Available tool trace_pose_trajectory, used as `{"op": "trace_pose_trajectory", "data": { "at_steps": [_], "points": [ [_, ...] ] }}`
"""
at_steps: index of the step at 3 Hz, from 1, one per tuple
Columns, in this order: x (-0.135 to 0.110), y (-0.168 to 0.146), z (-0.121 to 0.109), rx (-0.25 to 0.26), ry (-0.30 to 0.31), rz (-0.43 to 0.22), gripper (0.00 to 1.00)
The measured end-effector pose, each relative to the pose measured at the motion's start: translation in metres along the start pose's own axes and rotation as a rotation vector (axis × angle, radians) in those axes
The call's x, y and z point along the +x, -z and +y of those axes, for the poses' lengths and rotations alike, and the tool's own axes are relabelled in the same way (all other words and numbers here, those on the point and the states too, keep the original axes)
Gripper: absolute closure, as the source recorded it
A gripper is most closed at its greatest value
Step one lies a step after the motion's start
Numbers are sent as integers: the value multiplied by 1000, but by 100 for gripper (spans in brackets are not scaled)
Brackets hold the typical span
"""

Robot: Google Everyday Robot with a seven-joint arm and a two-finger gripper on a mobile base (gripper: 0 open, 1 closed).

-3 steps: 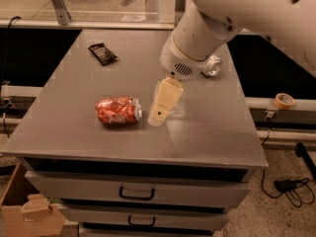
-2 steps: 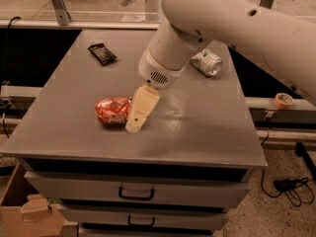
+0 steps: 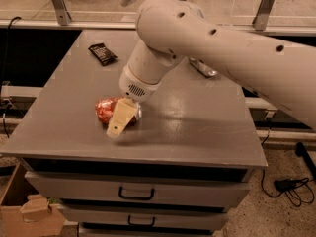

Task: Move coke can near rxbar chocolate

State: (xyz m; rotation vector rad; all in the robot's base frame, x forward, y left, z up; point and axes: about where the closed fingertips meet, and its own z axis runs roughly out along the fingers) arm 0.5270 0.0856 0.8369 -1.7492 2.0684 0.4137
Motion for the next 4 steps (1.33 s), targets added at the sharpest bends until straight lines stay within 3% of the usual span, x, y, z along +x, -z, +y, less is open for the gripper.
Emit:
{"op": "trace_pose_trajectory", "data": {
  "at_steps": [1,2,3,4],
  "points": [
    [-6,-3,-6,-12,-37,-15,42],
    [-13,19,-18,6,-66,-62,65],
    [-13,65,-46,87,-86,-124,88],
    [-16,68,-47,93,-83,-130,100]
  ]
}}
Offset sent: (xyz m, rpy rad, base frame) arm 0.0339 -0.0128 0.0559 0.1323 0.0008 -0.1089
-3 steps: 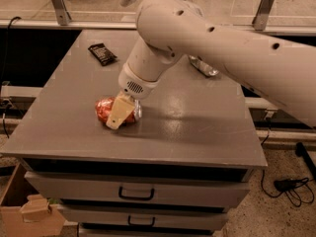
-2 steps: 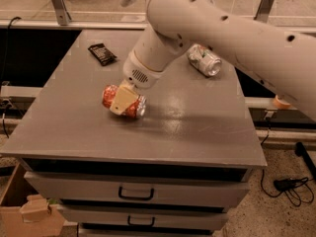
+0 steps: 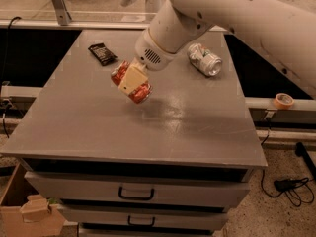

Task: Move coke can near rxbar chocolate

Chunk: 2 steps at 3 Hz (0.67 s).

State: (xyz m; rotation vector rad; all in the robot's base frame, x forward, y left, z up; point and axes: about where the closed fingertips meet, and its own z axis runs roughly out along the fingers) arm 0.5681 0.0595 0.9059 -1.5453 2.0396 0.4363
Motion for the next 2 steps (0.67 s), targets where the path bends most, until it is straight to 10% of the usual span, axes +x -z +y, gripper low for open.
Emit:
{"op": "trace_pose_trajectory", "data": {
  "at_steps": [2],
  "points": [
    [-12,-4,-10,20,41,-4,100]
  ]
}}
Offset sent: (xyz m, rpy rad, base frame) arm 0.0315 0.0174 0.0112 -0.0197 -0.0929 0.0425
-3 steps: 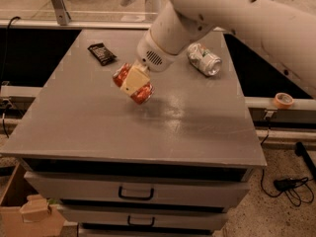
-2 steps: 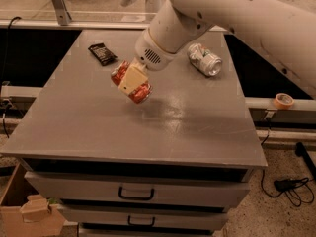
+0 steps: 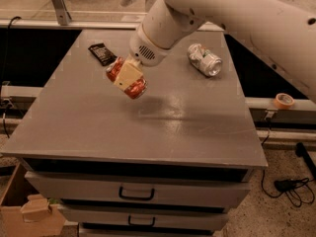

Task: Move coke can near rxbar chocolate

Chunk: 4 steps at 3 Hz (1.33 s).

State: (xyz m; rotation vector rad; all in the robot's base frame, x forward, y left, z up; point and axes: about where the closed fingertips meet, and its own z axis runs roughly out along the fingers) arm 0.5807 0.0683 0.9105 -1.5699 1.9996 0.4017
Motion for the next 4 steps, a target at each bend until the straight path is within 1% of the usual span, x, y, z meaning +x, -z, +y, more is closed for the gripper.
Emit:
{"op": "trace_pose_trajectory", "data": {
  "at_steps": [1,2,3,4],
  "points": [
    [-13,-23,-40,31,36,-15,100],
    [-33,-57,-94,65,65,-39,100],
    [-58,-76,-128,86,75,-110,100],
    [-83,-86,-148,91,71,-203,100]
  ]
}}
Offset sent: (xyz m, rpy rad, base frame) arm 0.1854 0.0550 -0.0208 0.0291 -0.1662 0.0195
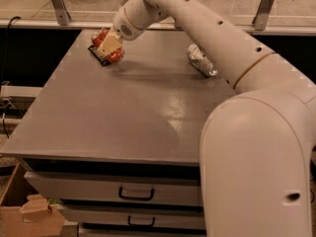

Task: Move coke can near rxbar chocolate

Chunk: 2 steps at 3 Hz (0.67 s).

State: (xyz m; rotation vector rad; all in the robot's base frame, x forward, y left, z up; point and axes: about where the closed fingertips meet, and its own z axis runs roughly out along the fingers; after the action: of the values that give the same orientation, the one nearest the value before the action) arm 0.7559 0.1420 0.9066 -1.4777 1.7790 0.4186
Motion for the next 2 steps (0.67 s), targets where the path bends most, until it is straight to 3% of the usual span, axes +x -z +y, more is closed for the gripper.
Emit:
{"op": "trace_pose_trajectory", "data": {
  "at_steps": [1,2],
  "points": [
    [2,-12,-14,1,-45,-71,100],
    [18,-18,-21,10,-99,-96,100]
  ]
}}
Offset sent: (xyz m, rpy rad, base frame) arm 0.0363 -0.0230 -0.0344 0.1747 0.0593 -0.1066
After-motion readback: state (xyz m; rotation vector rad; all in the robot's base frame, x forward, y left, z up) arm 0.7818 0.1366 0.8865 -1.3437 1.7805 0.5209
